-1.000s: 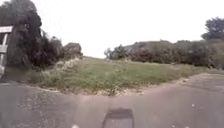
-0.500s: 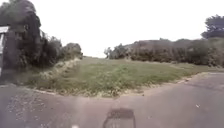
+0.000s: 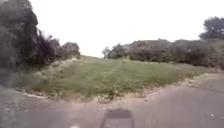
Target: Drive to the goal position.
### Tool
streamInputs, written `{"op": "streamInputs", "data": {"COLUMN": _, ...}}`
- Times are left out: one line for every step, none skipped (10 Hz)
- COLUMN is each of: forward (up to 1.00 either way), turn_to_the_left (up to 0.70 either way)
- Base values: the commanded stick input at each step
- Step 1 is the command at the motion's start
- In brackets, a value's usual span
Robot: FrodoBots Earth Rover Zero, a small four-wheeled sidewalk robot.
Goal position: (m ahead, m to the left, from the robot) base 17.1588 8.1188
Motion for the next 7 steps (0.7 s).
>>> {"op": "streamInputs", "data": {"forward": 0.0, "turn_to_the_left": -0.7}}
{"op": "streamInputs", "data": {"forward": 0.0, "turn_to_the_left": -0.7}}
{"op": "streamInputs", "data": {"forward": 0.0, "turn_to_the_left": -0.7}}
{"op": "streamInputs", "data": {"forward": 0.0, "turn_to_the_left": -0.7}}
{"op": "streamInputs", "data": {"forward": 0.0, "turn_to_the_left": -0.7}}
{"op": "streamInputs", "data": {"forward": 0.0, "turn_to_the_left": -0.7}}
{"op": "streamInputs", "data": {"forward": 0.0, "turn_to_the_left": -0.7}}
